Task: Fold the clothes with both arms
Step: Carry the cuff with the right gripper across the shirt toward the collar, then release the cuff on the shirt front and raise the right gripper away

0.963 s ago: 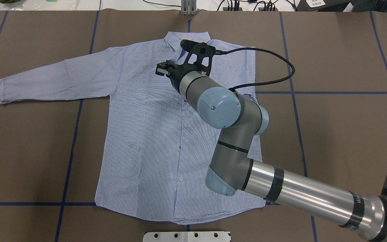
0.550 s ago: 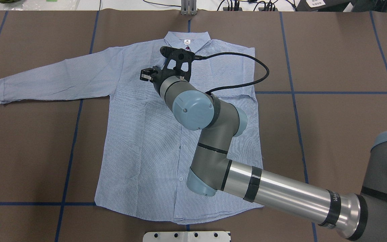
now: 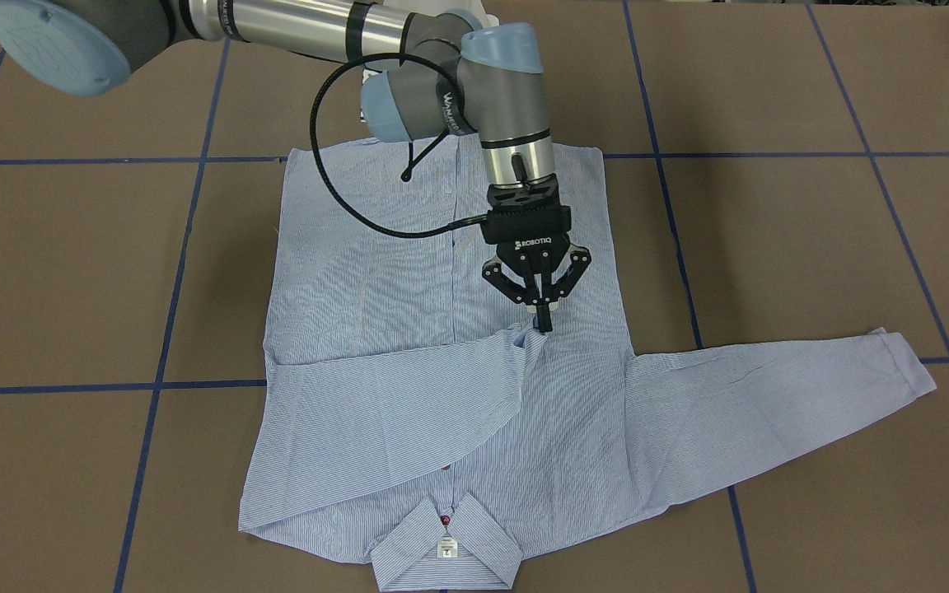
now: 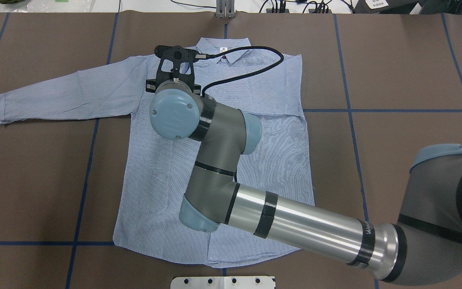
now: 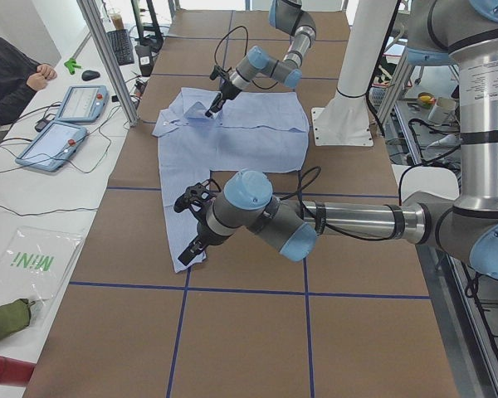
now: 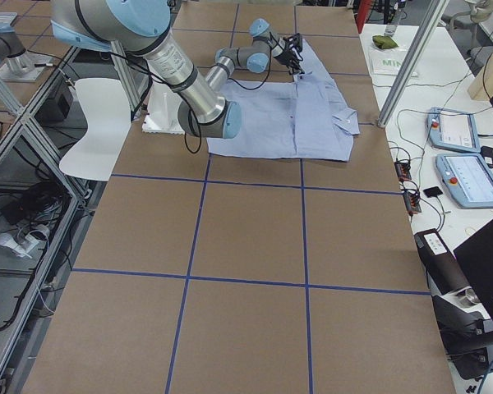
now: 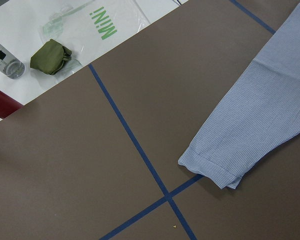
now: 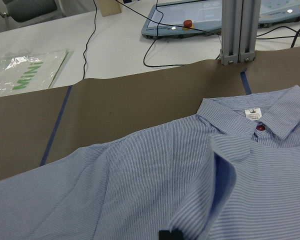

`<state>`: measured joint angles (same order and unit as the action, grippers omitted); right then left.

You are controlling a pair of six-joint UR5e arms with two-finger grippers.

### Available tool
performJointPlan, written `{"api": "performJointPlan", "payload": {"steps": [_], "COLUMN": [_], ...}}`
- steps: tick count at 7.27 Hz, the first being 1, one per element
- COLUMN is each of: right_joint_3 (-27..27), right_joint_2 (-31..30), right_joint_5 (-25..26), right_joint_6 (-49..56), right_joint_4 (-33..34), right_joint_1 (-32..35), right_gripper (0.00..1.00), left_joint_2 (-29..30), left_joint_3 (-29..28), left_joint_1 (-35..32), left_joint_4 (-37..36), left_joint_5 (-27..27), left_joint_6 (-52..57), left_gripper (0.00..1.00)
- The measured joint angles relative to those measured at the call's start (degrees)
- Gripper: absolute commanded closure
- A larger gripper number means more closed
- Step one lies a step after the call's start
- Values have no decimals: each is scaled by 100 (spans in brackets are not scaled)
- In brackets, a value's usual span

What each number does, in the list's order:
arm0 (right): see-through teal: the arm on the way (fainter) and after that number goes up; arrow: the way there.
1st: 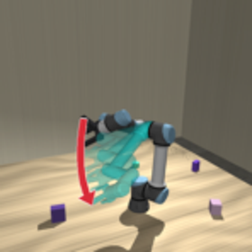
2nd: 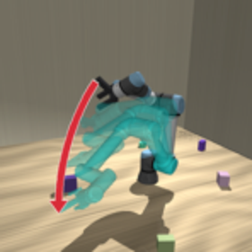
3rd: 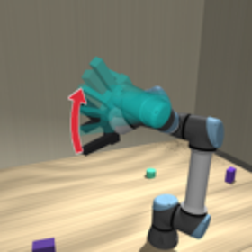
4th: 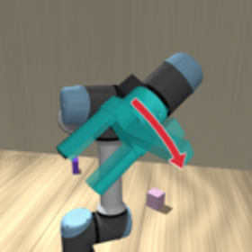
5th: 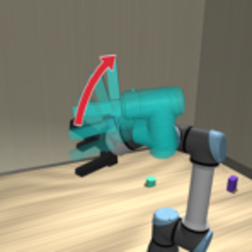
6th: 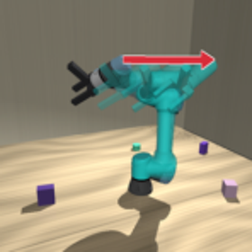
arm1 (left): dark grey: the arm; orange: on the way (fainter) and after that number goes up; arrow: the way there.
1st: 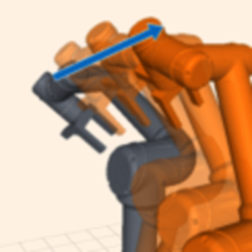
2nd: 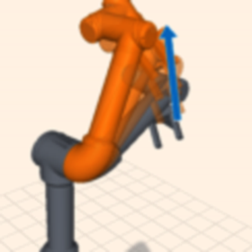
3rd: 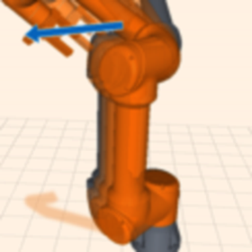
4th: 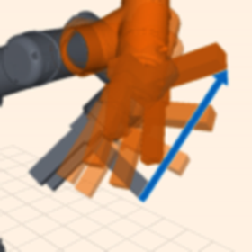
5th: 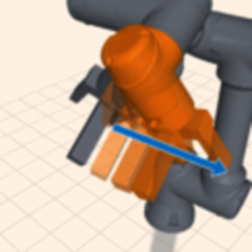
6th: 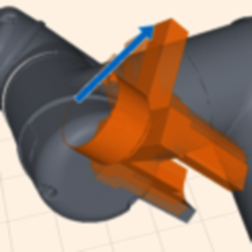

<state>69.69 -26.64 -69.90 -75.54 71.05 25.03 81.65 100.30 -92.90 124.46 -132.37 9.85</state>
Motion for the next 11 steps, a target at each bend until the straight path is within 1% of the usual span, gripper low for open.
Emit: {"api": "performJointPlan", "payload": {"steps": [1, 3, 5, 6, 7, 8, 9, 10, 11], "right_joint_3": [-268, -475, -487, -461, -413, -165, 443, 1291, 2098], "right_joint_2": [311, 607, 679, 669, 609, 379, -97, -758, -1461], "right_joint_5": [-19, -38, -45, -203, -779, -1589, -2191, -2659, -3158], "right_joint_6": [-11, -12, 24, 51, 139, 433, 905, 1455, 2111], "right_joint_4": [367, 966, 1465, 1838, 2147, 2298, 2354, 2393, 2441], "right_joint_1": [-12, -33, 12, 163, 487, 903, 1290, 1692, 2133], "right_gripper": [1, 0, 0, 0, 0, 0, 0, 0, 0], "left_joint_2": [0, 0, 5, 12, 14, 27, 46, 61, 66], "left_joint_3": [-4, -15, -49, -92, -176, -398, -749, -1105, -1413], "left_joint_1": [0, 0, 0, 0, 9, 43, 103, 187, 306], "left_joint_4": [0, 0, 1, 45, 265, 671, 1109, 1484, 1865], "left_joint_5": [0, 0, -1, -3, -3, -15, -34, -55, -73], "left_joint_6": [-1, -1, -1, -1, -1, -3, -14, -143, -493], "left_gripper": [0, 0, 0, 0, 0, 0, 0, 0, 0]}}
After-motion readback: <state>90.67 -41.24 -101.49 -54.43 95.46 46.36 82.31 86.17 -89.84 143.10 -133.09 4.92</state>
